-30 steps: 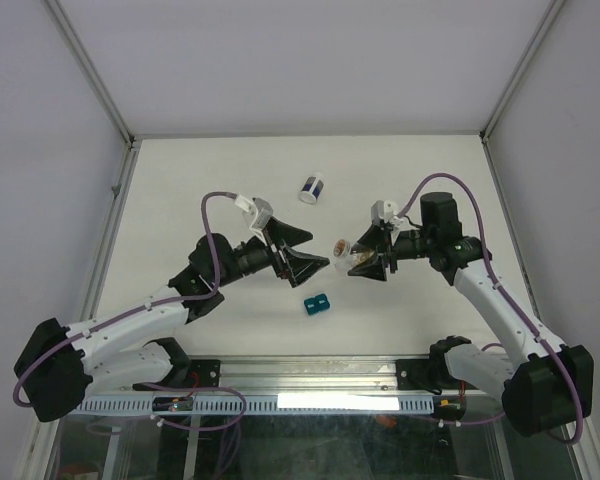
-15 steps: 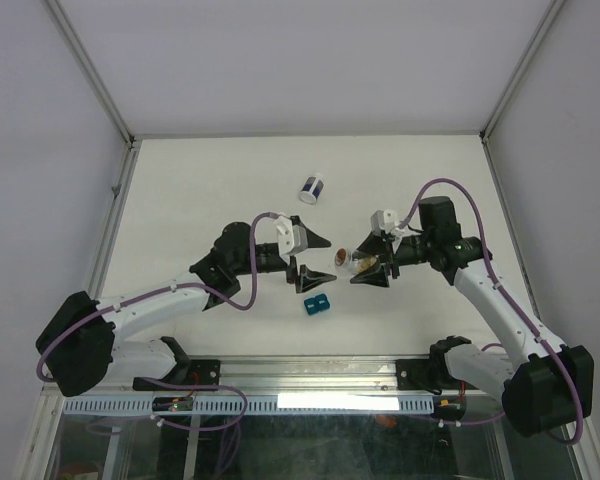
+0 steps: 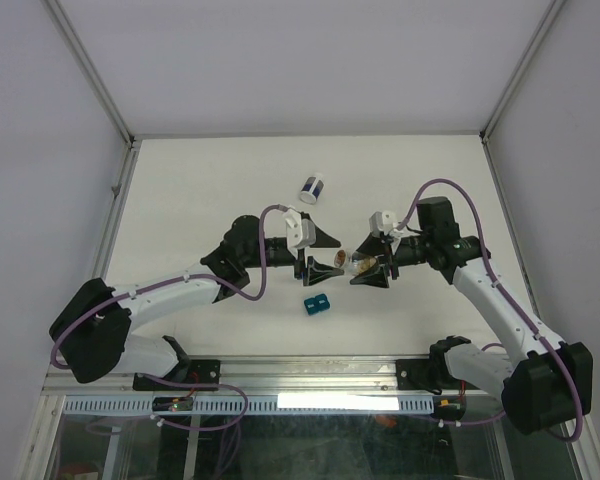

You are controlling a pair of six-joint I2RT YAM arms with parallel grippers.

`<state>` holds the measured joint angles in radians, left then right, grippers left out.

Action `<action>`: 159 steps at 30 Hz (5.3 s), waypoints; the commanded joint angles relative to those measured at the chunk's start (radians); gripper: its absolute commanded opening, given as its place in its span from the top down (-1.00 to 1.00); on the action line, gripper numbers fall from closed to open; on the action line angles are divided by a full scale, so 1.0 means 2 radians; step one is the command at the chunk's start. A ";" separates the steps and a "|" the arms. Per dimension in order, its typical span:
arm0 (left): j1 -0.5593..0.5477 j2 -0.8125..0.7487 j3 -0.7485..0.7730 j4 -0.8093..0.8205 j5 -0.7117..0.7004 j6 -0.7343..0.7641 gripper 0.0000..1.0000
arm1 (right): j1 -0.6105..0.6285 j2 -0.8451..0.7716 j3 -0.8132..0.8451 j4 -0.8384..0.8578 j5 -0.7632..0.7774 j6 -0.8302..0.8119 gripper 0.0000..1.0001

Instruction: Sort the pills into containers

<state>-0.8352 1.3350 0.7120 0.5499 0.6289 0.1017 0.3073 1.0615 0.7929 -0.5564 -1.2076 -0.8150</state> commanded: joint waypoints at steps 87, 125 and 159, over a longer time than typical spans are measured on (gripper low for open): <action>-0.013 -0.011 -0.026 0.093 -0.008 0.077 -0.70 | 0.009 0.022 0.026 -0.010 -0.009 -0.019 1.00; -0.041 -0.034 -0.031 0.032 -0.216 -0.417 1.00 | 0.009 0.034 0.032 -0.014 0.009 -0.013 1.00; -0.053 -0.174 -0.084 0.053 -0.039 -0.068 -0.98 | 0.002 0.047 0.055 -0.145 -0.043 -0.170 1.00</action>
<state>-0.9367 0.9993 0.5411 0.5934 0.4484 -0.2810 0.3157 1.1500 0.8494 -0.7738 -1.2198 -1.0275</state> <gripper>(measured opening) 0.990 0.550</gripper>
